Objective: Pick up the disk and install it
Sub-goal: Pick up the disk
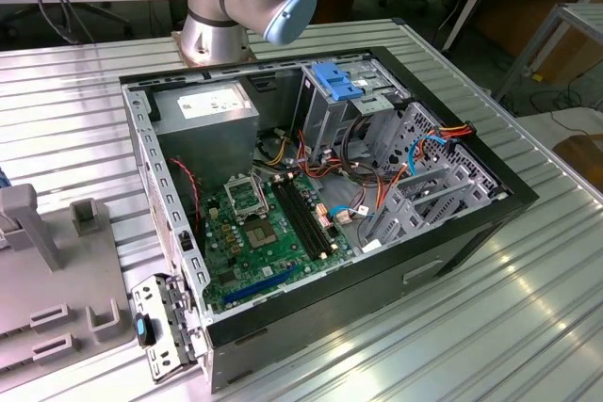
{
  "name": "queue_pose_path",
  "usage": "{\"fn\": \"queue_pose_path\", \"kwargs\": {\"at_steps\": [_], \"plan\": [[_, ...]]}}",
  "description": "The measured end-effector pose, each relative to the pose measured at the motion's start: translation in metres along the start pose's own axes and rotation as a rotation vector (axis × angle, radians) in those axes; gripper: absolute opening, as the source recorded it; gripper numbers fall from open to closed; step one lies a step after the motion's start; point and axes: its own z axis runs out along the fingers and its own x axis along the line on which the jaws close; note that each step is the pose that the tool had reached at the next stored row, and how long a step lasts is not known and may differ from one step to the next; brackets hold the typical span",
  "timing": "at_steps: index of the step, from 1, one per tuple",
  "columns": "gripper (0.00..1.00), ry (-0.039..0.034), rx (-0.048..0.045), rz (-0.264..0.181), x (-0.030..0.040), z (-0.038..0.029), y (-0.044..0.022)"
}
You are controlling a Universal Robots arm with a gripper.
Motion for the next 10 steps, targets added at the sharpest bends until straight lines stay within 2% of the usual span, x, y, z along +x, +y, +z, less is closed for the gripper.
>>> {"fn": "queue_pose_path", "kwargs": {"at_steps": [6, 10], "plan": [[0.51, 0.0017, -0.0013, 0.049, -0.0025, 0.0002, 0.0013], [0.51, 0.0018, -0.0013, 0.051, -0.0025, 0.0015, 0.0018]]}}
